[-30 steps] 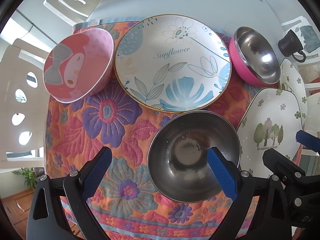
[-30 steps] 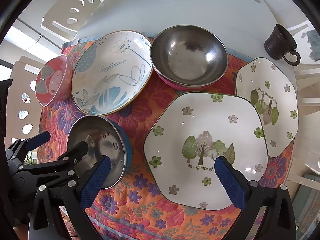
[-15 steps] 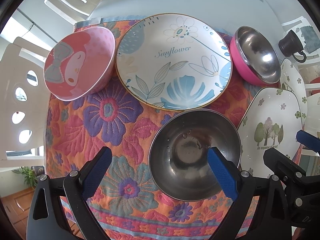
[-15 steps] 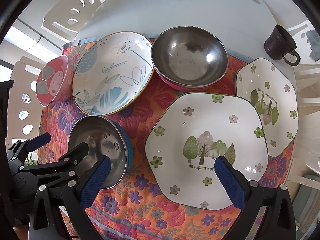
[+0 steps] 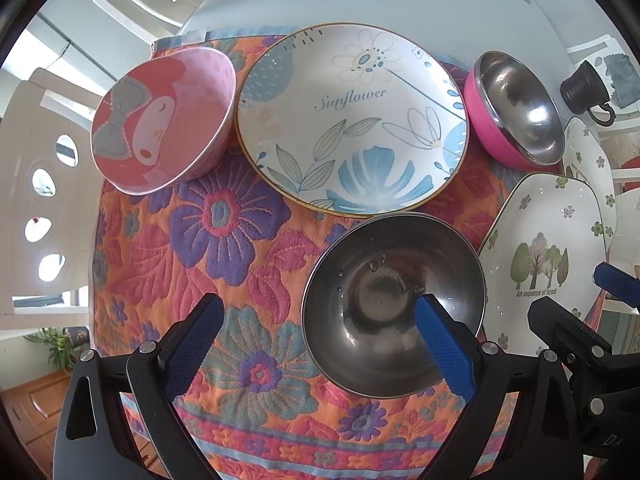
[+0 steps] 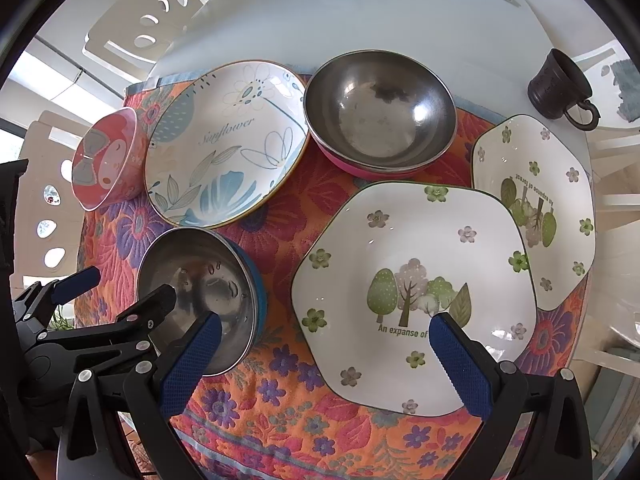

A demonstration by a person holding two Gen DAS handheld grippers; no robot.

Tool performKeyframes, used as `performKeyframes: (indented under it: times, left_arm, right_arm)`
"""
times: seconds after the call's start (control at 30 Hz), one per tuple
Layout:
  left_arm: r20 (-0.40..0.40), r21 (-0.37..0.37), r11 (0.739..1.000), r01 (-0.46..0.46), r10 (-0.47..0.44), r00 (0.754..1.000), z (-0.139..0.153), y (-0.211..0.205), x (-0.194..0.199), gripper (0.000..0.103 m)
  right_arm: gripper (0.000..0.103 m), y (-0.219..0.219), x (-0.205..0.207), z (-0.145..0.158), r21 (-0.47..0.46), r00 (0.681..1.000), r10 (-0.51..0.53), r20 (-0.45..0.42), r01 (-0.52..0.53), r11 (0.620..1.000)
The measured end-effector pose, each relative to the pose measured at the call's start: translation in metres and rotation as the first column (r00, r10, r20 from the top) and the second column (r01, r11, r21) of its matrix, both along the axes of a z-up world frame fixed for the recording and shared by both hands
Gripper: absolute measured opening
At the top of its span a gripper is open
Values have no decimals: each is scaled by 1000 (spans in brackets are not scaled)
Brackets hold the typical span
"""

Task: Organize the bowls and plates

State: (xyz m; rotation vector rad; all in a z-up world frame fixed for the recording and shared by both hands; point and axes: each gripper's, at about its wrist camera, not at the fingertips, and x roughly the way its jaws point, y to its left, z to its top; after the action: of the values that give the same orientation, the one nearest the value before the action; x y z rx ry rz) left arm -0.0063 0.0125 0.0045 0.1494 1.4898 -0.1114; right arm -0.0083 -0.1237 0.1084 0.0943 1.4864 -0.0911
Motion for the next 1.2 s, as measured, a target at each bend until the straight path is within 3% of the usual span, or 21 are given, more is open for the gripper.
performKeyframes:
  times: [1.2]
  left_arm:
    - [27,20,999,-26,25,999,5,7,-2,96]
  right_arm:
    - [103,3,-3,-2,2,1000,8,-4,-8,1000]
